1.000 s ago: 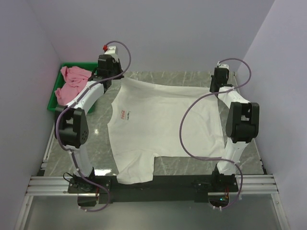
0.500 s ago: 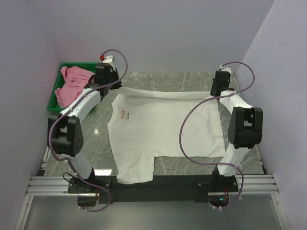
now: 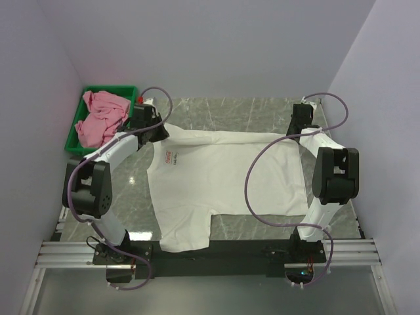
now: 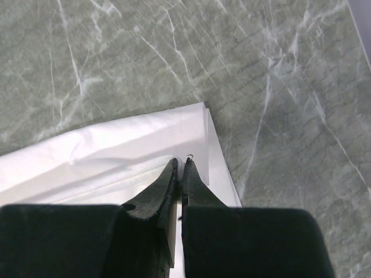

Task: Fold and stack the t-shirts
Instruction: Fold the tshirt

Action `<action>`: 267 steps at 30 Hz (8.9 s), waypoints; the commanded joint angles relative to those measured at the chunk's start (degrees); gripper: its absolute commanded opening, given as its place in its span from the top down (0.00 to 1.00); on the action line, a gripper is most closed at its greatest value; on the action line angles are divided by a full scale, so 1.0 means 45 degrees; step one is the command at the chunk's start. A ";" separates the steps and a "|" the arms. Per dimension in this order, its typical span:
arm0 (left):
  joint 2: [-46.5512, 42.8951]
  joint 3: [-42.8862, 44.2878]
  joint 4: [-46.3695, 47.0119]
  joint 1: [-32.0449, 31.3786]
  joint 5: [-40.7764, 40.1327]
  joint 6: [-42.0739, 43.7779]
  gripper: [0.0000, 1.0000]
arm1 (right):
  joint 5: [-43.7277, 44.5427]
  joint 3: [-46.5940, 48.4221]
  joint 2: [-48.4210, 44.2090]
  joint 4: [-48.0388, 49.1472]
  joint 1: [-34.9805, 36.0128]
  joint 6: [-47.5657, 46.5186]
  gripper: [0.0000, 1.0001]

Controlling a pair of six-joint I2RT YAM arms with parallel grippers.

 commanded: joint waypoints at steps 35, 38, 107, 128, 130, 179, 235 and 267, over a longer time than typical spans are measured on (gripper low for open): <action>-0.2784 -0.3035 -0.0906 -0.0554 0.0338 -0.1697 0.14 | -0.2691 -0.2325 -0.3986 0.1330 -0.0084 0.1491 0.43; -0.2550 -0.1883 -0.1433 -0.0535 -0.0073 -0.1093 0.01 | -0.3769 -0.1312 -0.3324 0.0473 0.0033 0.1489 0.43; 0.2394 0.0092 -0.0986 0.0559 -0.2243 -0.3356 0.43 | -0.4476 -0.2207 -0.0842 0.1096 -0.3697 0.7391 0.70; 0.4401 0.3919 -0.1141 0.0813 -0.1754 -0.0719 0.21 | -0.6743 0.2989 0.2927 -0.1560 -0.2858 0.2486 0.55; 0.4656 0.4096 -0.1239 0.0833 -0.1734 -0.0660 0.21 | -0.6703 0.3145 0.3122 -0.1716 -0.2799 0.2388 0.55; -0.0225 0.1345 -0.1611 -0.0474 -0.0368 0.0433 0.02 | -0.3889 0.1394 -0.1951 -0.2654 0.0500 0.2562 0.30; 0.3291 0.2612 -0.2039 -0.1979 -0.1207 0.1898 0.99 | -0.6879 -0.5740 -0.9181 -0.1854 0.3842 0.3365 0.30; -0.0458 -0.2192 -0.1612 -0.6081 -0.1207 0.0124 0.52 | -0.6917 -0.5702 -0.8304 -0.0820 0.3842 0.3364 0.33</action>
